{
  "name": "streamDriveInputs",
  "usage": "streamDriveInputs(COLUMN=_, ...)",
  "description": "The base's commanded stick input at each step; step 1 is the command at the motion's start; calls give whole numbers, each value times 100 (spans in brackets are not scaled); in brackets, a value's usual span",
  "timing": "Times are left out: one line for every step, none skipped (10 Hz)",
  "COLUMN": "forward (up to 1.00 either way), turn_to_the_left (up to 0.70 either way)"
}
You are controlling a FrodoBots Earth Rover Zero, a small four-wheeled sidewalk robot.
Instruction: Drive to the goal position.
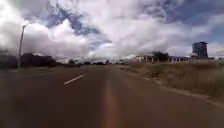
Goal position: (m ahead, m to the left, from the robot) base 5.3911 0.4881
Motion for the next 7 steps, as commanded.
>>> streamDriveInputs(forward=70, turn_to_the_left=0)
streamDriveInputs(forward=70, turn_to_the_left=0)
streamDriveInputs(forward=70, turn_to_the_left=0)
streamDriveInputs(forward=70, turn_to_the_left=-7)
streamDriveInputs(forward=70, turn_to_the_left=-25)
streamDriveInputs(forward=70, turn_to_the_left=-35)
streamDriveInputs(forward=70, turn_to_the_left=-35)
